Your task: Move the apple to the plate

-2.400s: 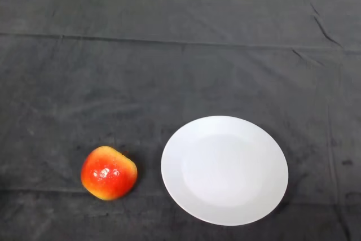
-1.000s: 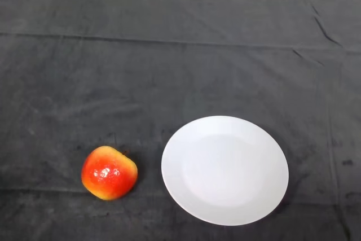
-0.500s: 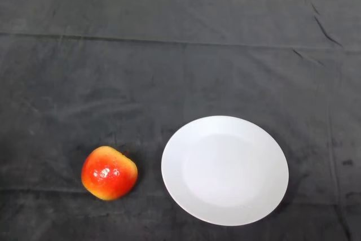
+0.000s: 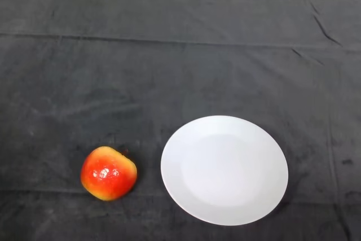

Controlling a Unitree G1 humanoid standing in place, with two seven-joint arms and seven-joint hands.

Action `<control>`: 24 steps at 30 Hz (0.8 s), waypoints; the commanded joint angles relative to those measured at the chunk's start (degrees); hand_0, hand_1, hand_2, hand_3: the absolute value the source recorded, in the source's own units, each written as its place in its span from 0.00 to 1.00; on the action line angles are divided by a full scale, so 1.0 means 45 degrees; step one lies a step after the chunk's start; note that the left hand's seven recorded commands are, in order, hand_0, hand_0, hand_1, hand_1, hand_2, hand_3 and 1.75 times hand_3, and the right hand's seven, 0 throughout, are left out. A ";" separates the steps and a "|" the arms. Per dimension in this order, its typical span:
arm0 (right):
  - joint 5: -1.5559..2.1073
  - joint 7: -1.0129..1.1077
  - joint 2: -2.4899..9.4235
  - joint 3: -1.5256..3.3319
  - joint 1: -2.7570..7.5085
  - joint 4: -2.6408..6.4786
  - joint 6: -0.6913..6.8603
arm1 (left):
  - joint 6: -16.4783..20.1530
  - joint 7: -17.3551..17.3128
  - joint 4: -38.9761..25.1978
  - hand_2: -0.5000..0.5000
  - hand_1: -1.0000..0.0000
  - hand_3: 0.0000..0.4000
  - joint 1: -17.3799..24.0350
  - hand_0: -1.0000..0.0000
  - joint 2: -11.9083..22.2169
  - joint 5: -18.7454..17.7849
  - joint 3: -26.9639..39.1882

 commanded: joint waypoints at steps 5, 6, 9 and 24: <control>0.0231 -0.0041 -0.0262 0.0027 -0.0169 -0.0086 -0.0086 | 0.0365 -0.0261 -0.1039 0.50 1.00 0.00 -0.0230 1.00 0.0113 0.0848 -0.0880; 0.0231 -0.0042 -0.0261 0.0027 -0.0169 -0.0088 -0.0085 | 0.0434 -0.0275 -0.1097 0.50 1.00 0.00 -0.0281 1.00 0.0096 0.0941 -0.1023; 0.0231 -0.0046 -0.0258 0.0029 -0.0167 -0.0095 -0.0084 | 0.0688 -0.0323 -0.1319 0.50 1.00 0.00 -0.0451 1.00 0.0032 0.1250 -0.1511; 0.0232 -0.0058 -0.0251 0.0033 -0.0161 -0.0115 -0.0081 | 0.1853 -0.0543 -0.2566 0.50 1.00 0.00 -0.1289 1.00 -0.0385 0.2444 -0.3859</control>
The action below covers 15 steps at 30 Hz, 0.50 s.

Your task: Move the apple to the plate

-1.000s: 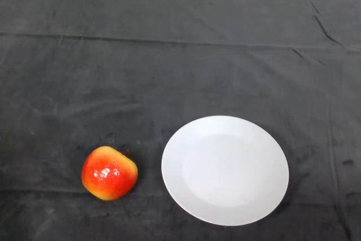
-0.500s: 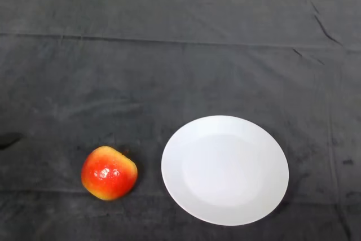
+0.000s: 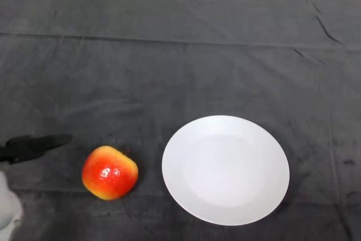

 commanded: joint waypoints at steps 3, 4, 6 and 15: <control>0.0232 -0.0058 -0.0251 0.0031 -0.0160 -0.0115 -0.0081 | 0.0227 -0.0022 -0.0753 0.50 1.00 0.00 -0.0684 1.00 -0.0114 0.0602 -0.0663; 0.0233 -0.0058 -0.0251 0.0031 -0.0160 -0.0116 -0.0081 | 0.0201 0.0008 -0.0720 0.50 1.00 0.00 -0.0754 1.00 -0.0157 0.0660 -0.0861; 0.0233 -0.0059 -0.0251 0.0031 -0.0160 -0.0116 -0.0081 | 0.0133 0.0051 -0.0631 0.50 1.00 0.00 -0.0871 1.00 -0.0220 0.0738 -0.1206; 0.0235 -0.0061 -0.0251 0.0031 -0.0160 -0.0117 -0.0080 | 0.0022 0.0077 -0.0182 0.50 1.00 0.00 -0.1390 1.00 -0.0392 0.0905 -0.2611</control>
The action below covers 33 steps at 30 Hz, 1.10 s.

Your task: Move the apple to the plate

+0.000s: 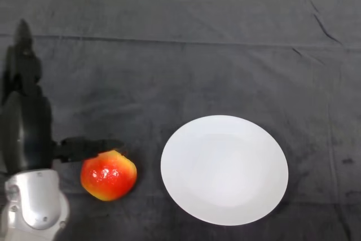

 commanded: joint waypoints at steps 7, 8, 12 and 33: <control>0.0237 -0.0061 -0.0252 0.0026 -0.0160 -0.0116 -0.0082 | -0.0024 -0.0076 0.0125 0.50 1.00 0.00 -0.0840 1.00 0.0039 0.0453 -0.0997; 0.0237 -0.0061 -0.0252 0.0026 -0.0160 -0.0116 -0.0082 | 0.0000 -0.0114 0.0177 0.50 1.00 0.00 -0.0860 1.00 0.0055 0.0457 -0.1110; 0.0238 -0.0061 -0.0252 0.0026 -0.0161 -0.0115 -0.0082 | 0.0155 -0.0335 0.0334 0.50 1.00 0.00 -0.0879 1.00 0.0163 0.0462 -0.1445; 0.0241 -0.0056 -0.0259 0.0024 -0.0164 -0.0101 -0.0082 | 0.3571 -0.2868 -0.0364 0.50 1.00 0.00 -0.0318 1.00 0.1247 0.1199 -0.2402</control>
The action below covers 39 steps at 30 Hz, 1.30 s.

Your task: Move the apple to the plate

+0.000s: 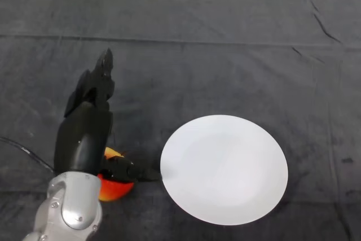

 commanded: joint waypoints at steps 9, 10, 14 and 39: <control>0.0246 -0.0045 -0.0273 0.0020 -0.0172 -0.0075 -0.0083 | 0.1706 -0.1103 -0.0979 0.50 1.00 0.00 0.0308 1.00 0.1312 0.1328 -0.0616; 0.0246 -0.0044 -0.0274 0.0019 -0.0173 -0.0071 -0.0084 | 0.1800 -0.1168 -0.0950 0.50 1.00 0.00 0.0328 1.00 0.1367 0.1432 -0.0654; 0.0249 -0.0038 -0.0281 0.0015 -0.0178 -0.0056 -0.0085 | 0.2058 -0.1434 -0.0789 0.50 1.00 0.00 0.0367 1.00 0.1552 0.1721 -0.0727; 0.0247 -0.0033 -0.0274 0.0018 -0.0176 -0.0062 -0.0089 | -0.0096 -0.1769 0.1123 0.50 0.00 1.00 0.0628 0.00 0.0722 -0.0179 0.1018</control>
